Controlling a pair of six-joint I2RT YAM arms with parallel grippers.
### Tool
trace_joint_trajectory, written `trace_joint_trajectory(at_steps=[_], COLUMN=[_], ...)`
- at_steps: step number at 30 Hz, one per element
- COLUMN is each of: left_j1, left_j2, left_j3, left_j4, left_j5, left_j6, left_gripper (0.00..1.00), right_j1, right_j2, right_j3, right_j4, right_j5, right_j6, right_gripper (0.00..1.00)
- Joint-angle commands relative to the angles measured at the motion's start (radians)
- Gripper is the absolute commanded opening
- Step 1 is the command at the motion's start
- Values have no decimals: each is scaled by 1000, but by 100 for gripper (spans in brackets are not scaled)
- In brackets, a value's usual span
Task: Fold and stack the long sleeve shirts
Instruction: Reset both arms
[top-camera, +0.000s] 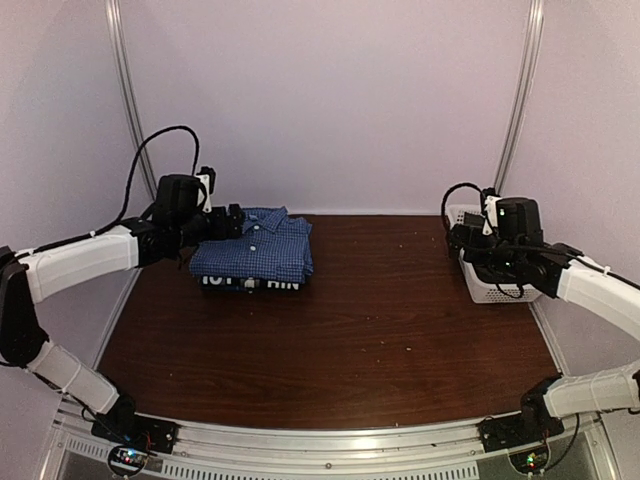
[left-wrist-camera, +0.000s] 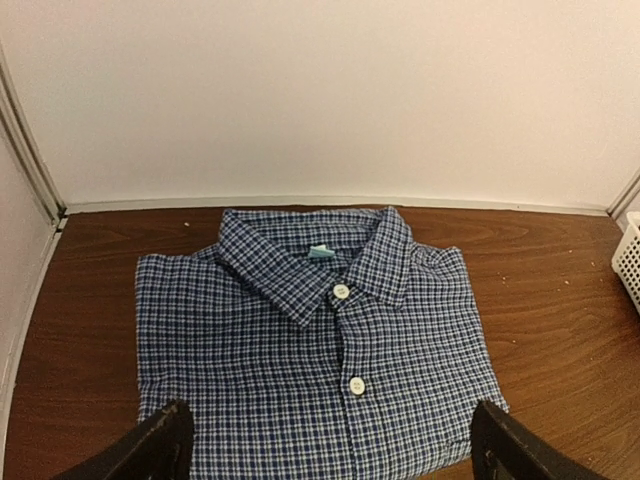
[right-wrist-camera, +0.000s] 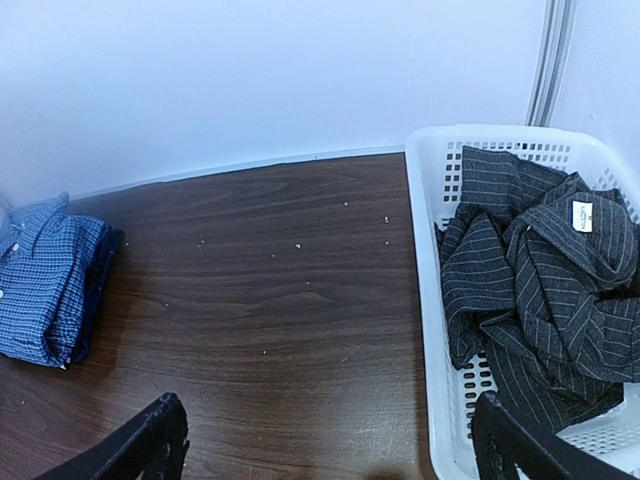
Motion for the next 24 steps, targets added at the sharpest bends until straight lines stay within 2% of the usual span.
trace_joint_trajectory(at_steps=[1,11,16,20,24], left_j1=[9,9,9,9,9], left_j2=[-112,-335,-466,-557,-583], left_j3=[-98,-249,-285,-330,-346], left_j4=[55,4,-56,-28,-6], left_j5=[-76,-2,-37,-52,-58], left_j6=[-35,47,63,76,76], left_gripper=[98,98,98,98,98], right_j1=[-7,-6,-7,-7,-7], right_j2=[-64,-173,-227,-261,-252], right_j3=[-32,-45,-65,-87,-77], right_j4=[27,67,97,119,104], right_j5=[45,57,45,47,56], right_j6=[-49,-104,-113,-121,-126], right_gripper=[100,100,100,100,100])
